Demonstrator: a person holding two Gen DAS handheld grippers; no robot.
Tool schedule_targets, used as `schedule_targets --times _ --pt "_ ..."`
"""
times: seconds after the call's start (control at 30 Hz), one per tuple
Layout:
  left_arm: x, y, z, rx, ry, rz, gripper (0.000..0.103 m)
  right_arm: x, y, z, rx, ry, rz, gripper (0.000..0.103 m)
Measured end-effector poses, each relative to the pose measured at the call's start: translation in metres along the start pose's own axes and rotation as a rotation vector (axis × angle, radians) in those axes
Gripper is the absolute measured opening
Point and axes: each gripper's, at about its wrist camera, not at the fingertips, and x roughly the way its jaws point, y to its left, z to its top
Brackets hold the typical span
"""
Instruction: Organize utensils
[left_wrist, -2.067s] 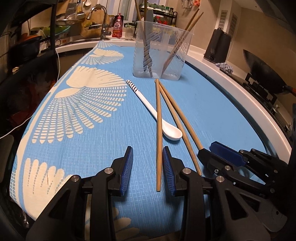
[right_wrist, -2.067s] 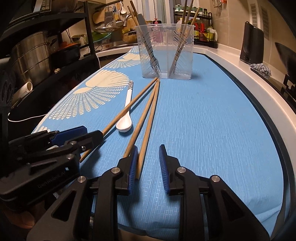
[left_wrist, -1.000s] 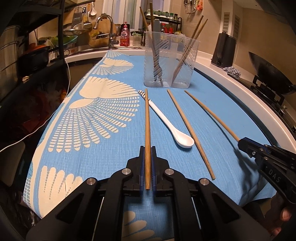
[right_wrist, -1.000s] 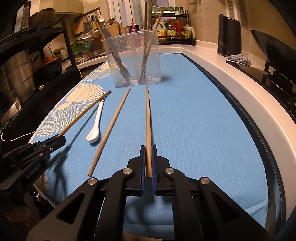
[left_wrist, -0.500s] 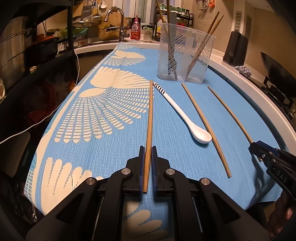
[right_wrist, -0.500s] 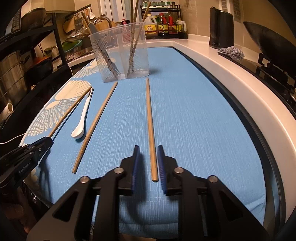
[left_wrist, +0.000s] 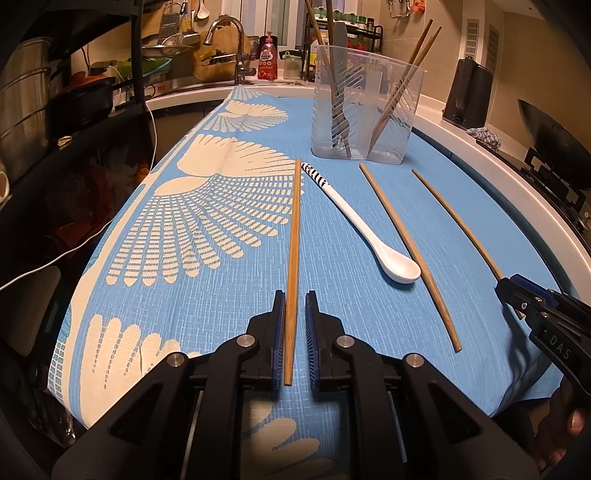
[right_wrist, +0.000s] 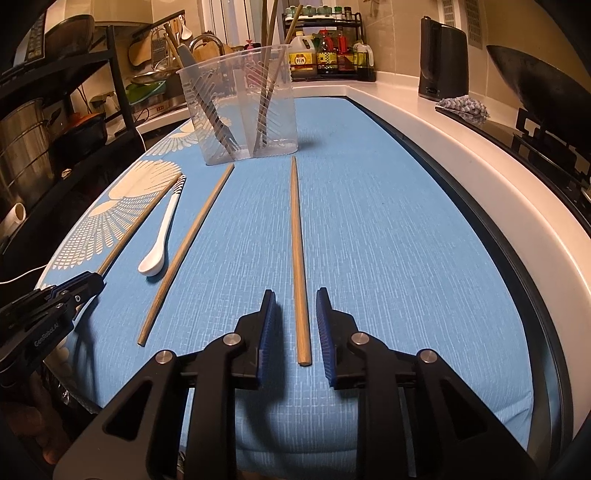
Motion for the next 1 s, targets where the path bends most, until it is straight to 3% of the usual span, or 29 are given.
schedule_targets --times 0.17,1.0 --pt "-0.0001 -0.0001 0.0001 0.0 0.0 0.0 0.012 0.0003 -0.006 0.0013 0.018 0.0 -0.003 0.008" --pt "-0.0024 -0.004 -0.0034 0.016 -0.016 0.014 0.013 -0.0006 -0.0084 -0.003 0.009 -0.025 -0.016 0.008"
